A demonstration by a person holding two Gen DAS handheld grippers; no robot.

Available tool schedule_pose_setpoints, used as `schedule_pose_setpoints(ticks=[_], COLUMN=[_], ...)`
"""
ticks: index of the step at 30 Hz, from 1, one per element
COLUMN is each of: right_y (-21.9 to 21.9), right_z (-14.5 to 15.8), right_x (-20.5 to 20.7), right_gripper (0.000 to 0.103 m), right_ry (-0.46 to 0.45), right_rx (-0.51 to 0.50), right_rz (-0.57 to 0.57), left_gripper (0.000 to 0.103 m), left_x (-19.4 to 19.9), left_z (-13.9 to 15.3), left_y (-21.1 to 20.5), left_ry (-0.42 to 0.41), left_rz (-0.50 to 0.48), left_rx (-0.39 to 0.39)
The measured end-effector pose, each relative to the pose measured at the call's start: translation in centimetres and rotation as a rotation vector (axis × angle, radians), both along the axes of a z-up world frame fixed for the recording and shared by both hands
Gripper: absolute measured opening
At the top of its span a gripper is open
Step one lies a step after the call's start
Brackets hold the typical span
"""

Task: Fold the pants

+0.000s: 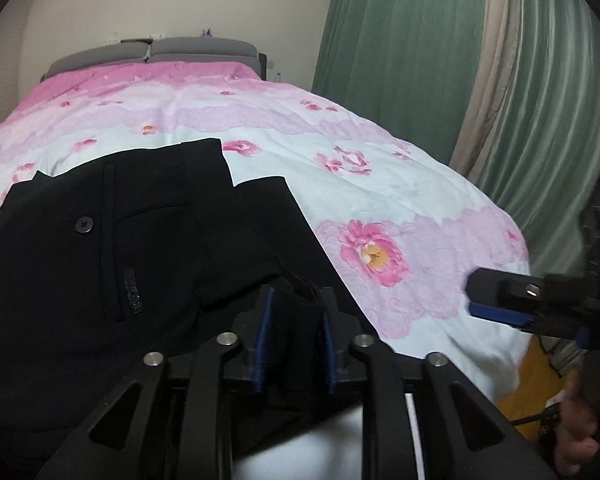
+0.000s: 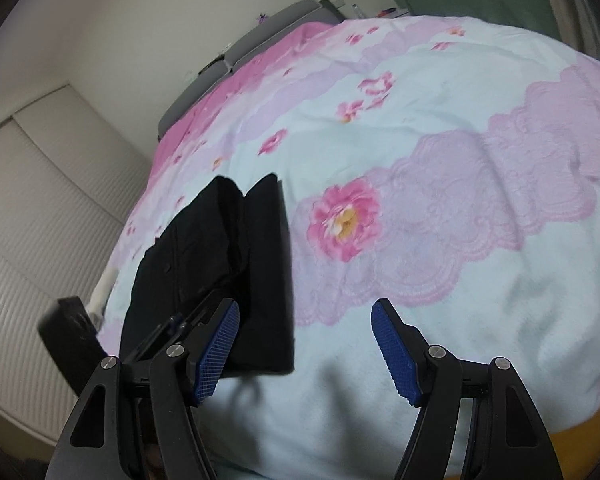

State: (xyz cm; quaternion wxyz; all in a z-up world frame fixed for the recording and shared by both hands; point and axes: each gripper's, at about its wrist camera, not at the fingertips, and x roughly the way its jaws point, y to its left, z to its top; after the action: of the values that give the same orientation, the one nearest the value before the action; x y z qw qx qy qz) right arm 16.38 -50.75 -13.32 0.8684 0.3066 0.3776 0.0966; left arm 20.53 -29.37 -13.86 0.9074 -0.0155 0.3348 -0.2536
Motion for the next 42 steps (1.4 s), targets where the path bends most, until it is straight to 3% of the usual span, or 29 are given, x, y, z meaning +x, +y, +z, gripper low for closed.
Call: schedule_pose_setpoints(ticks=[4,9,12,17,21,25,27,30,36,39,42], right_y=[1.1,4.0,6.5,8.1,9.1,8.9,9.0,9.4,5.8,4.8,4.5], right_z=[1.0,2.4,1.5,-1.0,-3.6,-5.7,-6.3,-5.4,-1.5,-3.3,-6.4], right_x=[1.2,5.0,7.8,10.1,10.9,12.5,13.1,12.6,7.4,6.1,5.7], right_gripper=[0.071,0.073,0.073,0.073,0.073,0.068,0.036,0.022,0.020,0.020,0.021], right_ry=[-0.009,-0.010,0.053,0.226,0.306,0.286,0.296,0.242,0.085,0.125,0.168], right_rx=[0.047,0.089,0.097,0.066,0.144,0.308,0.350,0.395,0.347,0.294,0.338], right_rz=[0.053,0.194,0.266,0.235,0.290,0.289,0.301,0.348,0.245,0.192,0.150], left_gripper=[0.064,0.070,0.075,0.075,0.076,0.076,0.076,0.076,0.076,0.077,0.077], left_x=[-1.6,-1.8,-0.1,3.8,5.6,6.5,6.5,6.4,5.7,5.4,5.0], left_z=[2.3,4.4,4.9,4.8,4.2,3.4,3.4,3.9,4.6,4.0,2.9], left_y=[2.8,7.0,10.0,13.6,15.8,17.1,17.3,16.8,14.2,13.0,12.6], left_ry=[-0.028,-0.021,0.009,0.082,0.116,0.163,0.168,0.151,0.126,0.134,0.159], left_rz=[0.022,0.096,0.171,0.218,0.242,0.269,0.271,0.260,0.172,0.139,0.133], left_rx=[-0.035,-0.024,-0.021,-0.017,-0.011,-0.029,-0.025,-0.018,-0.006,0.001,0.012])
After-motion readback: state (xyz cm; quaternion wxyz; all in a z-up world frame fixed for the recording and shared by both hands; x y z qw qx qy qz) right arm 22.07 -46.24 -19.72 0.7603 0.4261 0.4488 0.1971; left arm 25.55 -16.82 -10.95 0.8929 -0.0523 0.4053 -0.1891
